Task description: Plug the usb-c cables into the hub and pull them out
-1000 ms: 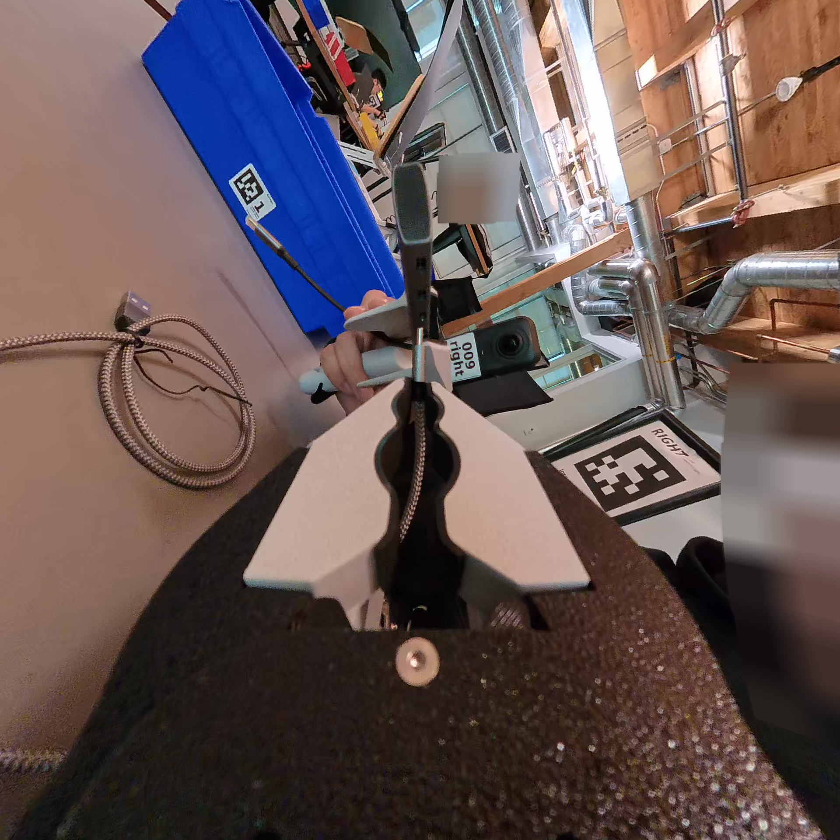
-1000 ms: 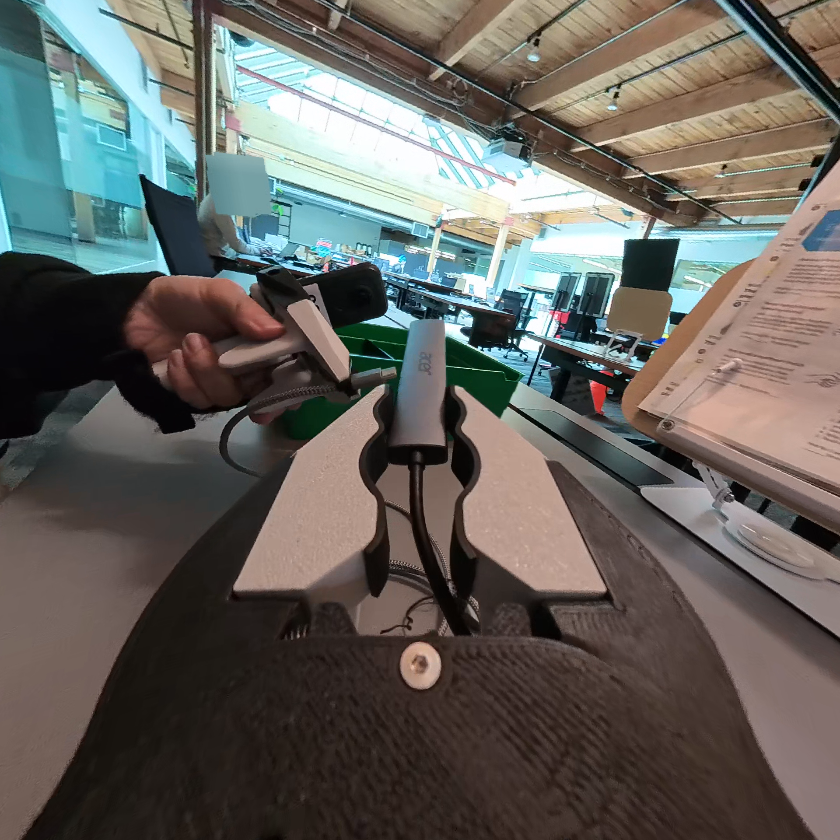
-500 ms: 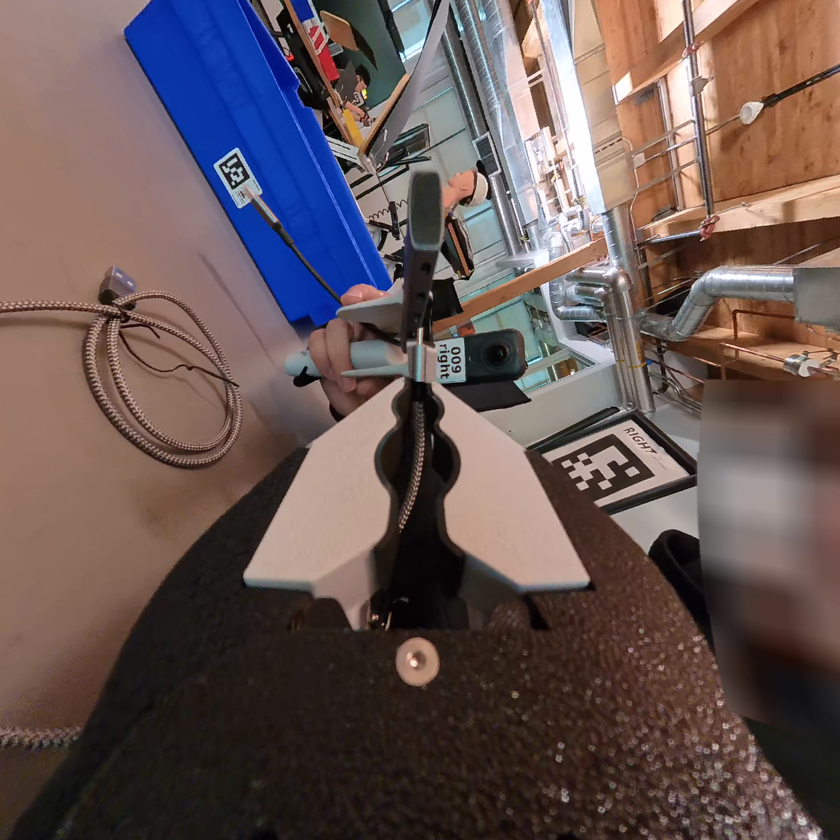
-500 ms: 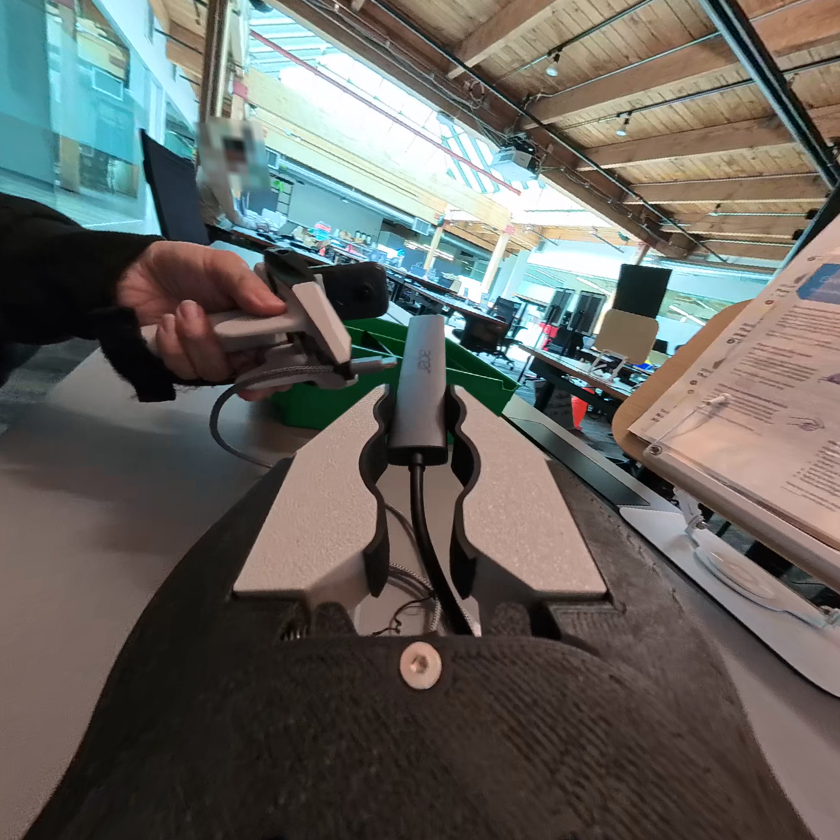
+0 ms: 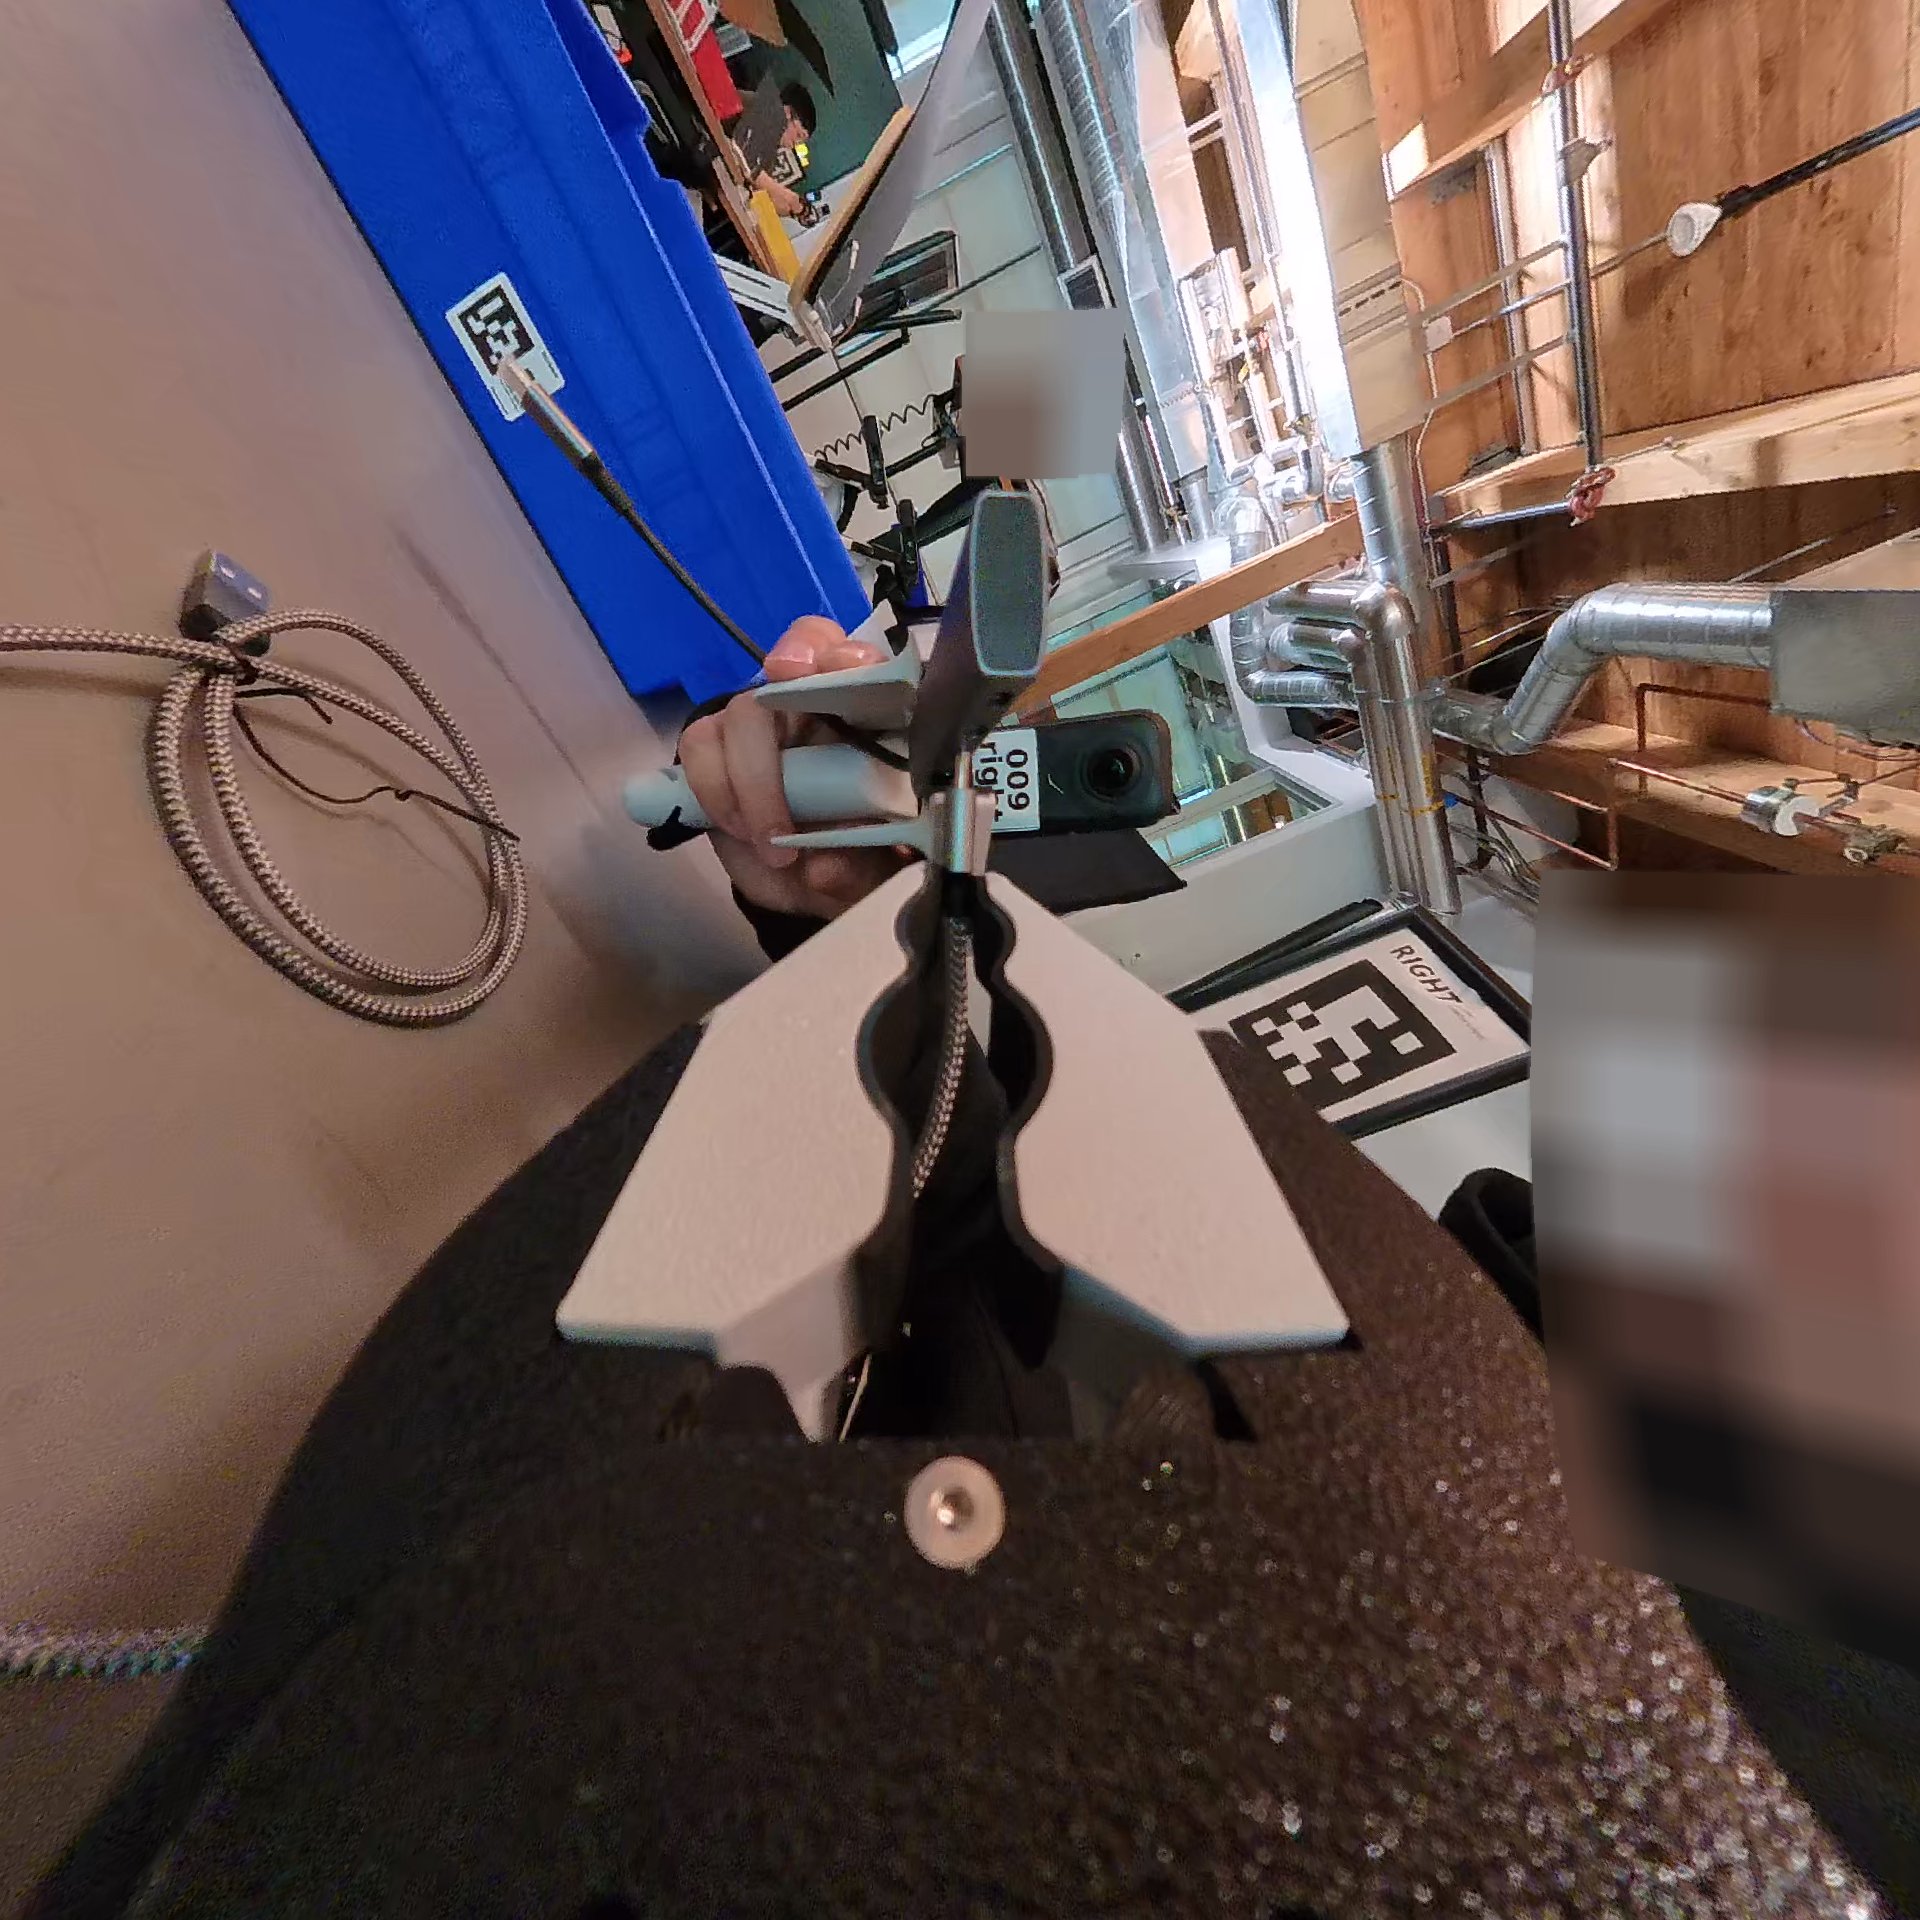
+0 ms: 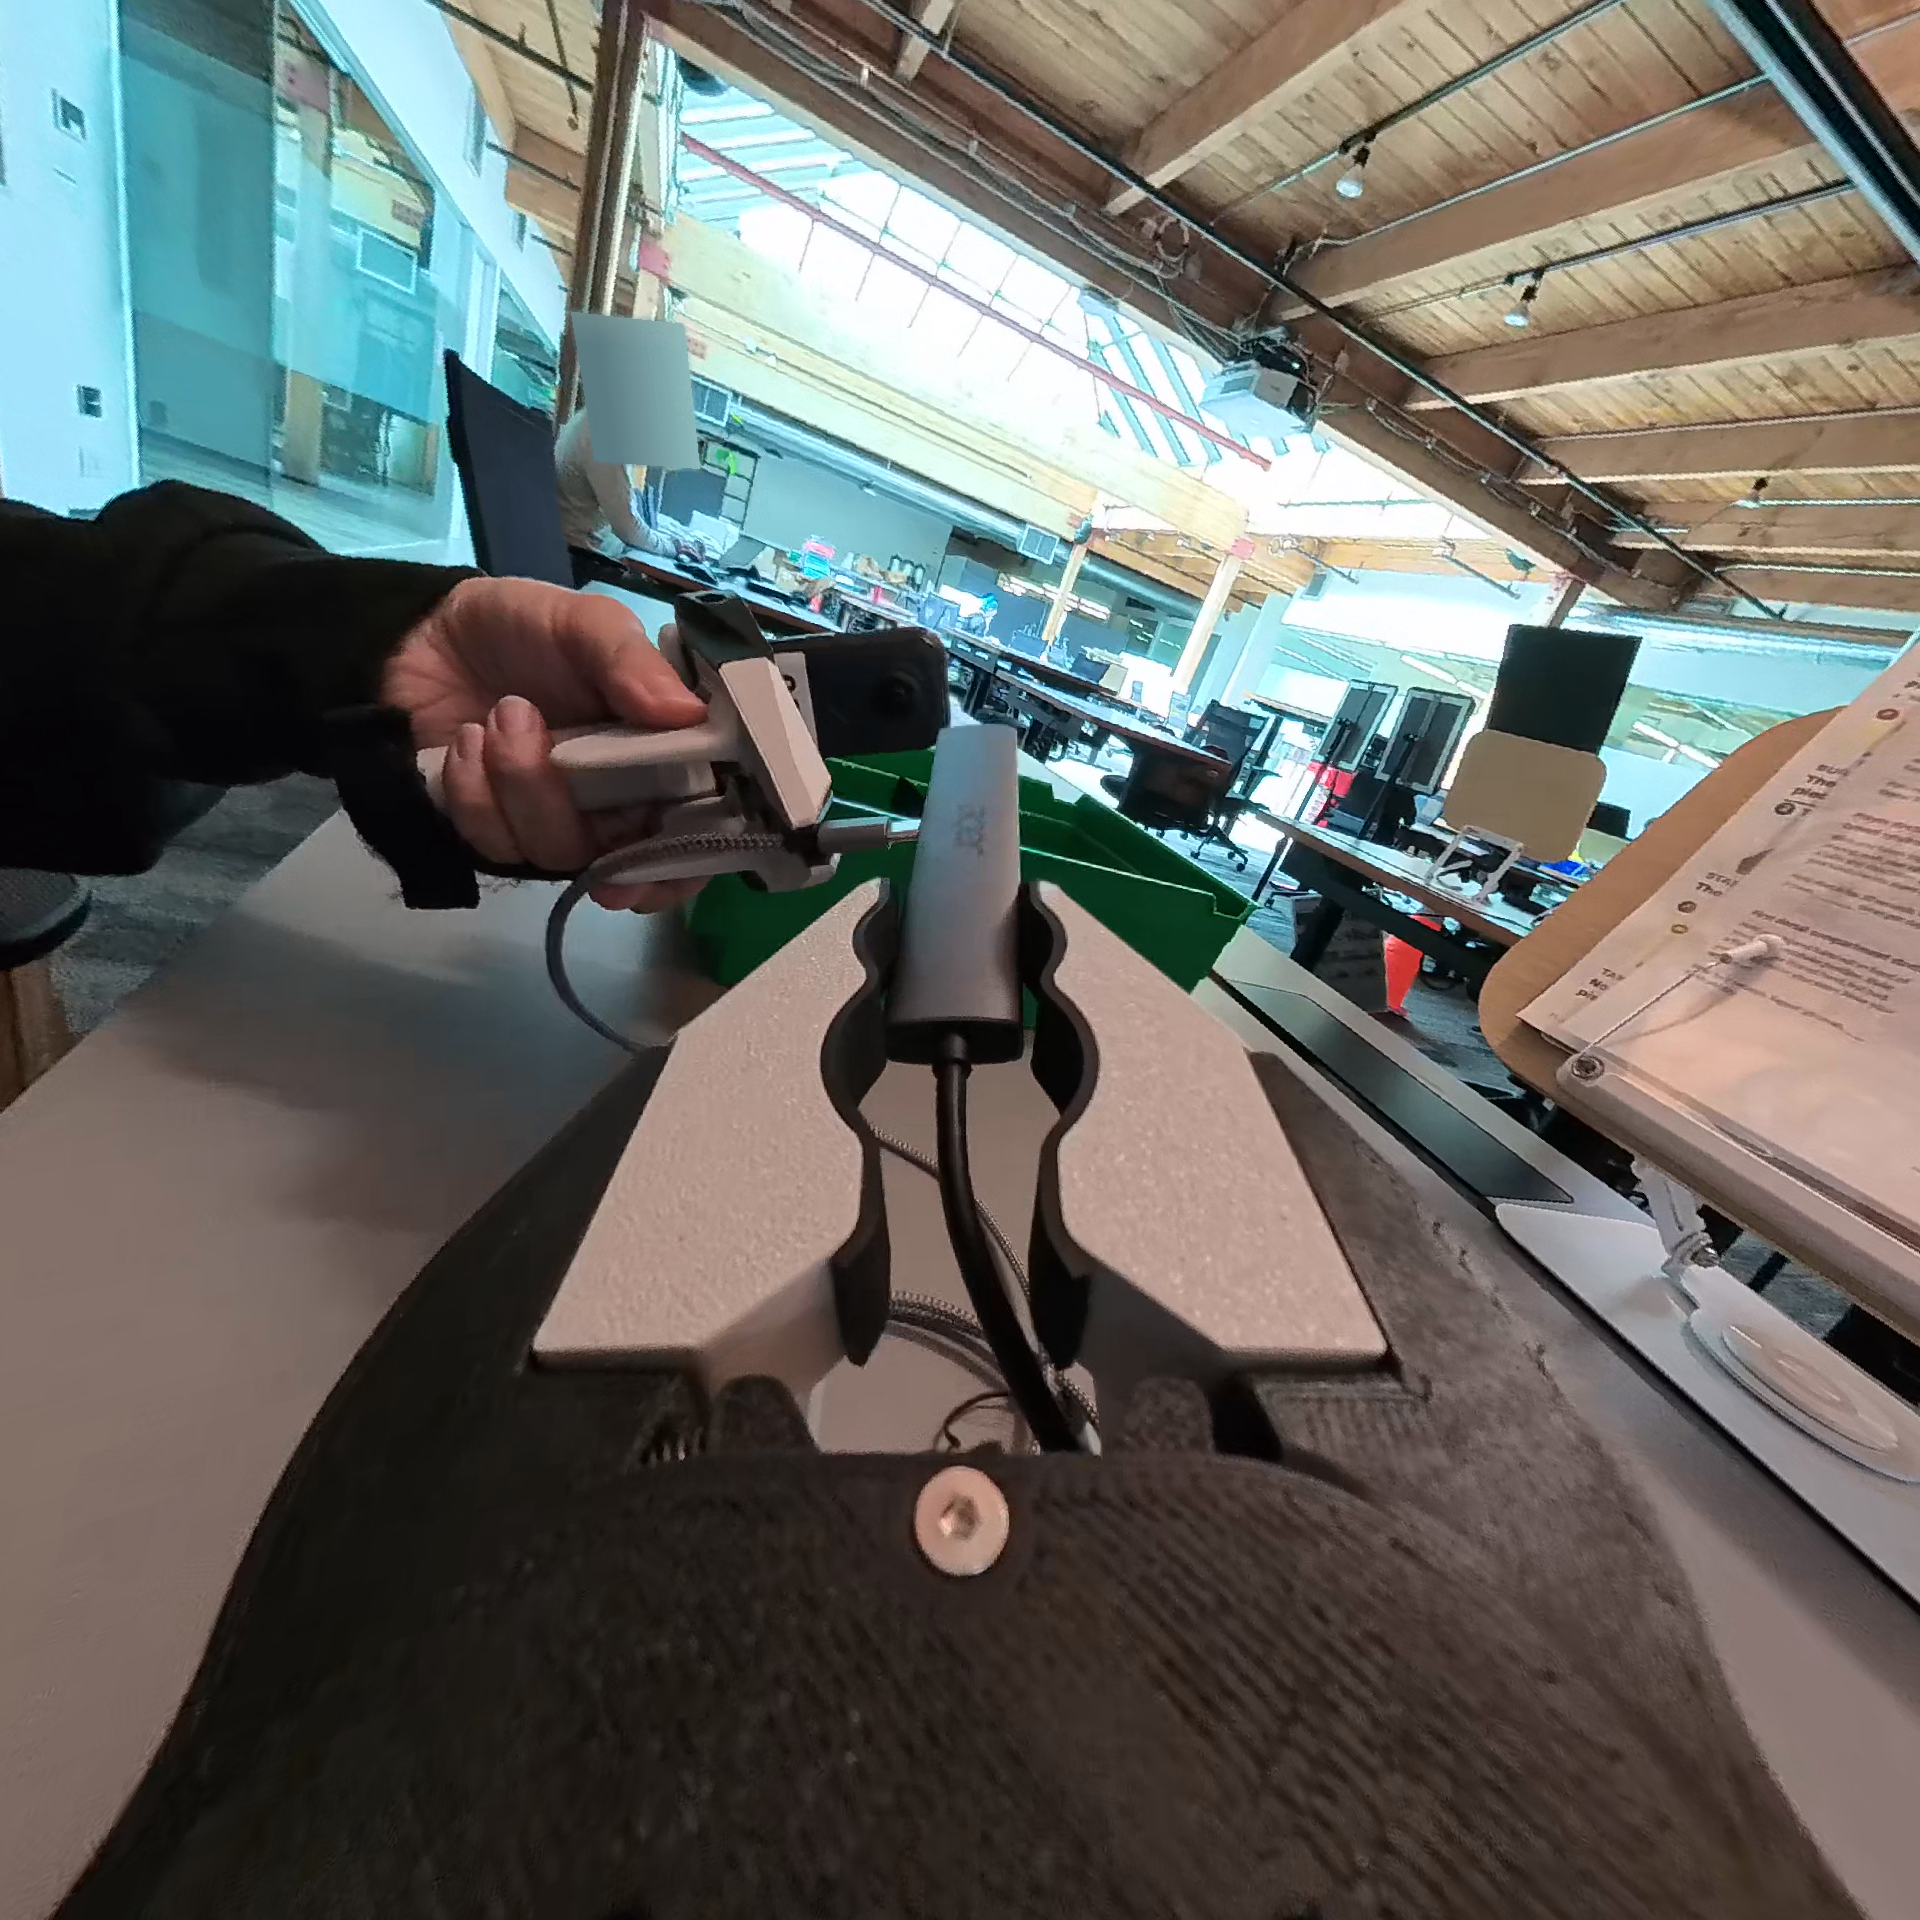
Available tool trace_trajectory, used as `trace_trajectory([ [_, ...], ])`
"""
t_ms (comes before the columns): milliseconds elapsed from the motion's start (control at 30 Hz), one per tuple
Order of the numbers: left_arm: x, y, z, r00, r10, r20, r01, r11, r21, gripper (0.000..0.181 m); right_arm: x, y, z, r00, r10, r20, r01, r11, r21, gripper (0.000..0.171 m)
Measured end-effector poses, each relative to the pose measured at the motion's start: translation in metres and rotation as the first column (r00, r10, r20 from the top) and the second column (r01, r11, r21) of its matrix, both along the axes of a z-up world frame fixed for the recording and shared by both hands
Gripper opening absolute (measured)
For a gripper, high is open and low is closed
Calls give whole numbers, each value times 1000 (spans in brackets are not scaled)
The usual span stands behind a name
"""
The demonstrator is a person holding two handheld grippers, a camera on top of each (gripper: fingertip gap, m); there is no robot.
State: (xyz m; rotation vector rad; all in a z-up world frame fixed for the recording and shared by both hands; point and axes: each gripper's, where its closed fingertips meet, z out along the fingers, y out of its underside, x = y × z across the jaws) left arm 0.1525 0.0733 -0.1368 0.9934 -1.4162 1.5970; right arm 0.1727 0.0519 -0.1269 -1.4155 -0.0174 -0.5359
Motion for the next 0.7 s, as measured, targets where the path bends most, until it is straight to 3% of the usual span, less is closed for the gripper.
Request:
trace_trajectory([
  [333, 2, 0, -5, 1000, 26, 5, -26, 999, 34, 2, 0, 5, -7, 999, -21, 28, 23, 998, -50, 22],
  [467, 7, 3, -11, 995, 64, 82, -73, 991, 114, 2, 3, 7, -13, 1000, -30, 8, 31, 996, -82, 22],
  [600, 20, 4, -8, 924, 165, 344, -252, 941, 226, 4, 14, 4, -11, 994, -105, -35, 103, 994, -49, 22],
  [700, 34, 3, -3, 752, 193, 631, -454, 845, 283, 6, 23, 0, -7, 981, -182, -63, 181, 983, -19, 21],
])
